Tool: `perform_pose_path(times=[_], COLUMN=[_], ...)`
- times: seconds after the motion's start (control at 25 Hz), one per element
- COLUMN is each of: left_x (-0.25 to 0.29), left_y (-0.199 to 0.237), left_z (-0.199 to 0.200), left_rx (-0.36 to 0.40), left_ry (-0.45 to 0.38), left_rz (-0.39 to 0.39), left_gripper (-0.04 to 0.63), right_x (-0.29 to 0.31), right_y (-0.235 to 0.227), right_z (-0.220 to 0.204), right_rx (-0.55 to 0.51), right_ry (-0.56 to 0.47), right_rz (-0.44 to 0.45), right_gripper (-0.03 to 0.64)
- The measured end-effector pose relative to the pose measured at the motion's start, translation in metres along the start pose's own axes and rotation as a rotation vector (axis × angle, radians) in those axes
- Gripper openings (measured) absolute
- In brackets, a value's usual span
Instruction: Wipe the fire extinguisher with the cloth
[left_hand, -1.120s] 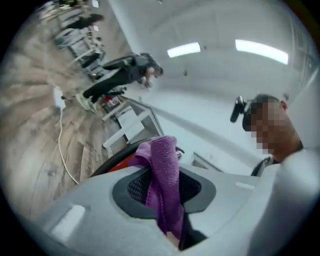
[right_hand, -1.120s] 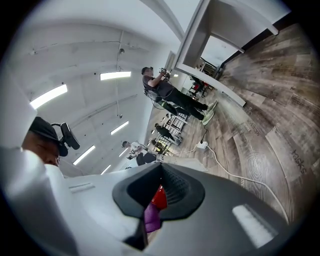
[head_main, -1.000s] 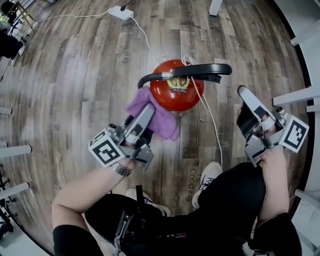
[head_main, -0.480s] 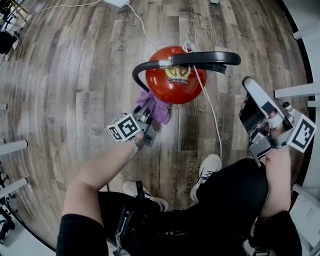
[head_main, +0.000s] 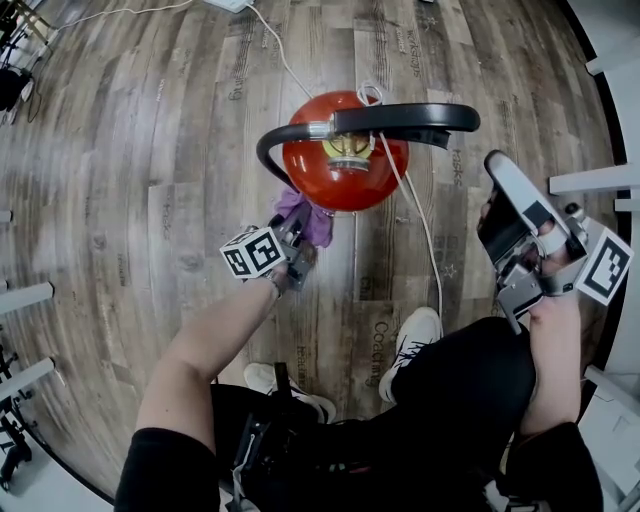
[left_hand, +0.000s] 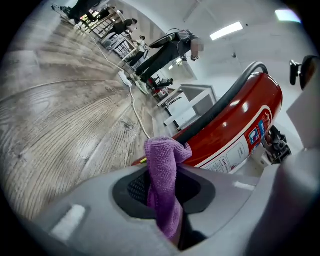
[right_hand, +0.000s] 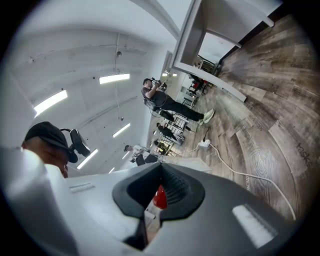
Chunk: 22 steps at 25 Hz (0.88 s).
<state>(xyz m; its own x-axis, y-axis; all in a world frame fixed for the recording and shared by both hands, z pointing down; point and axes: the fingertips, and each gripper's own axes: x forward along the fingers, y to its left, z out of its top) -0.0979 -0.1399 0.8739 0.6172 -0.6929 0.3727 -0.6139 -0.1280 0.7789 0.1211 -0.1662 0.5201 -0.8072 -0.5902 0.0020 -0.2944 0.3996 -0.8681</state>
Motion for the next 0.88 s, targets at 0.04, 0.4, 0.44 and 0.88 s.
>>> perform_pose_path(times=[0.04,0.4,0.44,0.88], left_x=[-0.002,-0.047,-0.050,-0.103], left_y=[-0.004,-0.116,-0.129,-0.256], left_z=[0.000,0.088,0.099,0.171], left_rx=[-0.030,-0.018,0.043,0.616], left_ry=[0.015,0.031,0.045,0.080], left_rz=[-0.015,-0.333,-0.353,-0.542], left_gripper=[0.069,0.071,0.072,0.073], right_x=[0.001,-0.004,-0.004,-0.007], right_y=[0.000,-0.008,-0.009,-0.012], right_z=[-0.001,0.004,0.005,0.005], right_rx=[0.000,0.001,0.002,0.018], right_ry=[0.001,-0.019,-0.022,-0.025], right_rz=[0.000,-0.027,-0.028,-0.030], right_gripper=[0.002,0.002,0.002,0.002])
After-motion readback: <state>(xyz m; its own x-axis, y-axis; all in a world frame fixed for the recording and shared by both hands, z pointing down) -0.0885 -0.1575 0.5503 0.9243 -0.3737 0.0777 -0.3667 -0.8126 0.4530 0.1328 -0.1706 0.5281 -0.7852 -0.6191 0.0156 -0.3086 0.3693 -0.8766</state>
